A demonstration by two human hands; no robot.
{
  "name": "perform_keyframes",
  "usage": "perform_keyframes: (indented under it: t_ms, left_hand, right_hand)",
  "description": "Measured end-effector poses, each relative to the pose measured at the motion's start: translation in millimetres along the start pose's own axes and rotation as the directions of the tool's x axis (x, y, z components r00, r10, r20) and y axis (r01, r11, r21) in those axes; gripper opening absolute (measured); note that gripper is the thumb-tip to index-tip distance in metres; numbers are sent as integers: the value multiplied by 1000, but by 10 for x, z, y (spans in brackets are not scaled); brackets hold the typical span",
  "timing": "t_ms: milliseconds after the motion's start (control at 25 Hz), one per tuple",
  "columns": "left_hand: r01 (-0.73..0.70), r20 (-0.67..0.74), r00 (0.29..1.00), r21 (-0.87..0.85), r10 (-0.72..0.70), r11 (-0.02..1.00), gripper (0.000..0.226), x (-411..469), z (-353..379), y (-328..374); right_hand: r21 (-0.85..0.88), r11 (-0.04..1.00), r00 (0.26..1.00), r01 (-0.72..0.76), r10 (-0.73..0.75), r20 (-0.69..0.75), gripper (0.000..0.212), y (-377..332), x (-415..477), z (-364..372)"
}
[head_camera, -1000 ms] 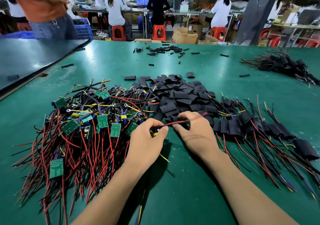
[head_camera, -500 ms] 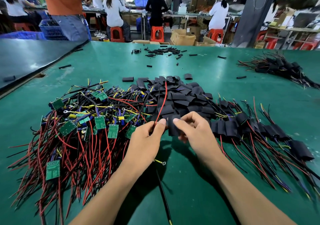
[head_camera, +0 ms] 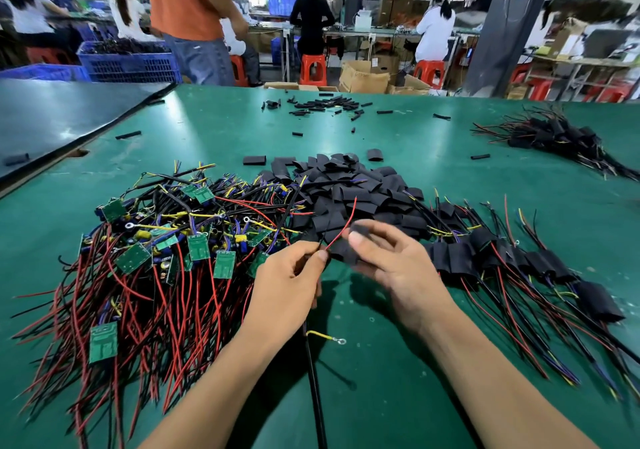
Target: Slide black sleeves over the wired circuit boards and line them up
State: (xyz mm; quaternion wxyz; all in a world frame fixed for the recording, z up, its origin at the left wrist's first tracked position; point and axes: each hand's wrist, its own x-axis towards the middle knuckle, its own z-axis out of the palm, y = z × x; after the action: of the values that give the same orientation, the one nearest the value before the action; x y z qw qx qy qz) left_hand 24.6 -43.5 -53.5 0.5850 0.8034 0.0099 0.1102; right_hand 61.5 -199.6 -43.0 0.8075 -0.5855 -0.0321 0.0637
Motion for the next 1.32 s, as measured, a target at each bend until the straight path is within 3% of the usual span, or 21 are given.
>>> perform_keyframes:
  t_ms: [160,320,440,640,960,1200,1320]
  left_hand:
    - [64,35,997,-19,-63,998,24,15,0,-11]
    - [109,93,991,-95,-100,990,40,17,6,2]
    - [143,81,988,-136,-133,980,36,20,14,5]
    - [62,58,997,-72,-58,996,24,-15,3,25]
    - [71,4,998,-65,-71,995,20,-8,-7,35]
    - [65,-7,998,1,-65,998,17,-3,18,31]
    - [77,-21,997,-23,-78,997,17,-7,-13,25]
  right_hand:
    - [285,957,979,58,1,-202,29,-82,92,-108]
    - [381,923,969,60,38,-245,26,-76,124,-134]
    - [411,909,972,68,32,-232,30,-60,131,-130]
    - [439,896,982,64,21,-188,31,-39,124,-108]
    - [473,874,968,111,12,-249,33,-61,150,-172]
    - [400,900,969,171,-81,-233,44,-33,138,-129]
    - [290,931,958,224,-156,-239,39,-33,137,-142]
